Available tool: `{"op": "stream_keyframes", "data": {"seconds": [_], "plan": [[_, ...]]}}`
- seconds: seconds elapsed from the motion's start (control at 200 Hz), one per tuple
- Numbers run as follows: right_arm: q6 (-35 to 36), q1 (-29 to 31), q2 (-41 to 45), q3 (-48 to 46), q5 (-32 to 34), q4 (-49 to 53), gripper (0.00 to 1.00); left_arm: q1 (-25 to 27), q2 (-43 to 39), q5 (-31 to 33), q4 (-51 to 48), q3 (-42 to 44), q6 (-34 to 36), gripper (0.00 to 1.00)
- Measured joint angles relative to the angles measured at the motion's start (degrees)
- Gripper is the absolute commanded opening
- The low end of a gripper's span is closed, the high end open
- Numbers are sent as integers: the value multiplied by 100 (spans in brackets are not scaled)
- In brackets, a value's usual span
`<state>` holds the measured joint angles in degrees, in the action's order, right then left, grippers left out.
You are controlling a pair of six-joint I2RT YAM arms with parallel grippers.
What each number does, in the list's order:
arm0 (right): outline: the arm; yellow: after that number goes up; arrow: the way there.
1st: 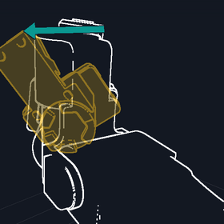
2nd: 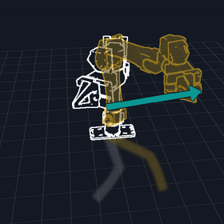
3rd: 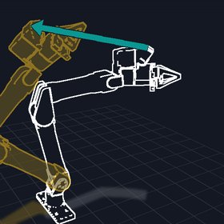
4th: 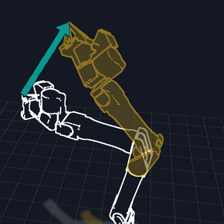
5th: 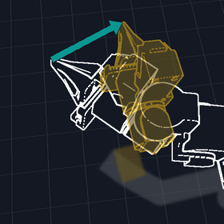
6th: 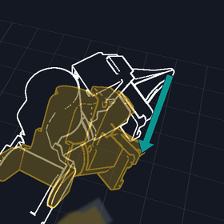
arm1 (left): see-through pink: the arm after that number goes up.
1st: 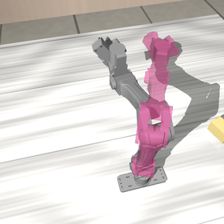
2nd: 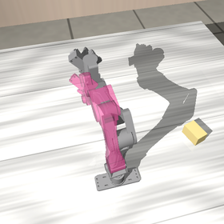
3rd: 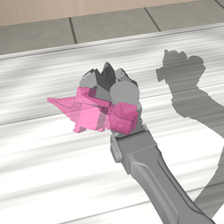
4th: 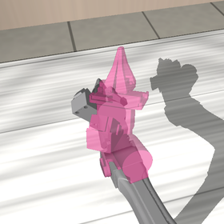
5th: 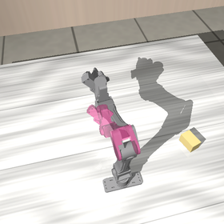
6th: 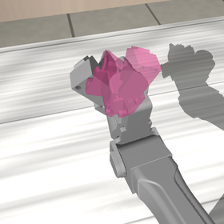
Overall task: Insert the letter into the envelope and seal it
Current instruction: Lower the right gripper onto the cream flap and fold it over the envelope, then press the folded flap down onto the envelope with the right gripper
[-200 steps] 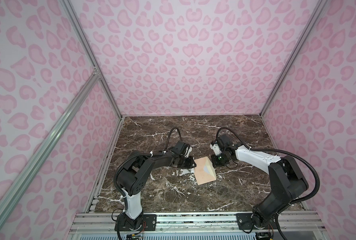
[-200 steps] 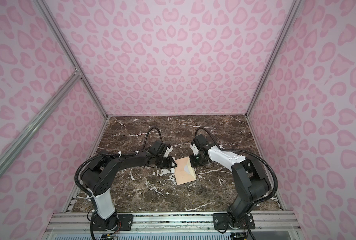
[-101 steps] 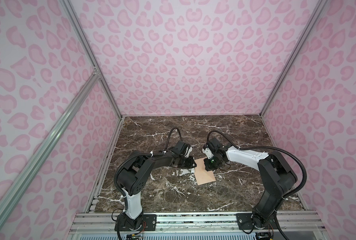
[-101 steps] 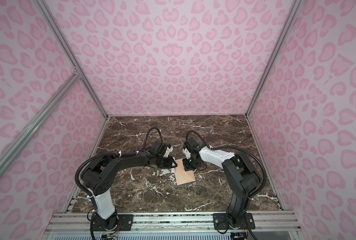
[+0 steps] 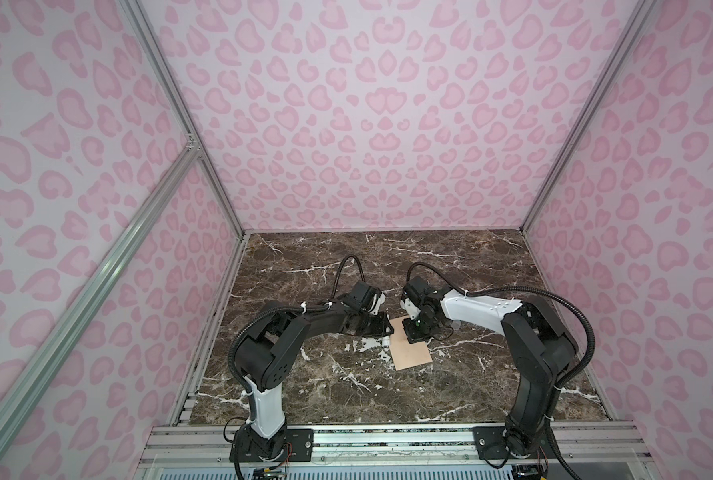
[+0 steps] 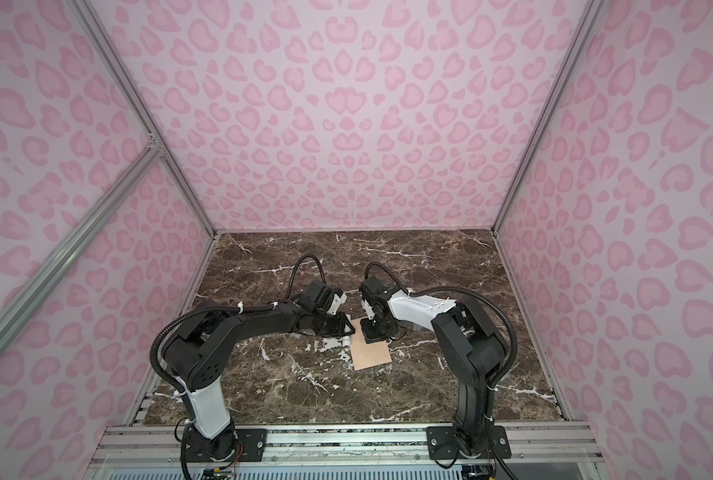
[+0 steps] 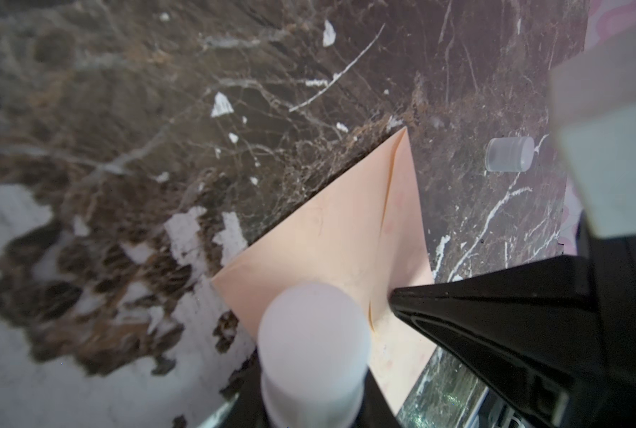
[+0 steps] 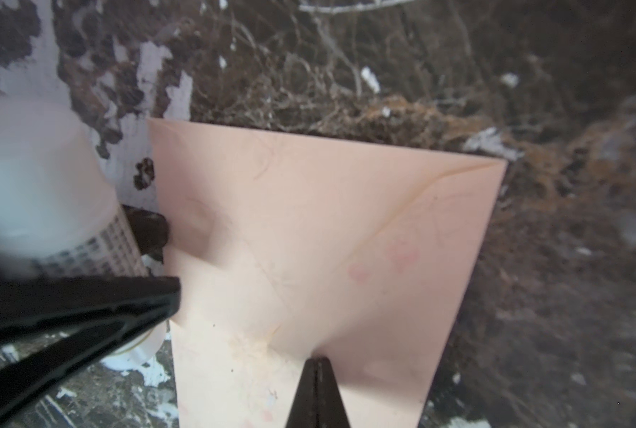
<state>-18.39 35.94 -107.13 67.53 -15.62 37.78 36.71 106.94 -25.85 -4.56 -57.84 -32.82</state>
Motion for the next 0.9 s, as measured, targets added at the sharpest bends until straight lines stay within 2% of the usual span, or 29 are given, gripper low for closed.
{"op": "stream_keyframes", "data": {"seconds": [0.64,0.9], "plan": [[-157,321,-391,439,522,546,11,-2,-48,-90,225,168,11,10],[-308,402,-424,461,669,566,11,4,-140,-92,164,251,35,10]]}}
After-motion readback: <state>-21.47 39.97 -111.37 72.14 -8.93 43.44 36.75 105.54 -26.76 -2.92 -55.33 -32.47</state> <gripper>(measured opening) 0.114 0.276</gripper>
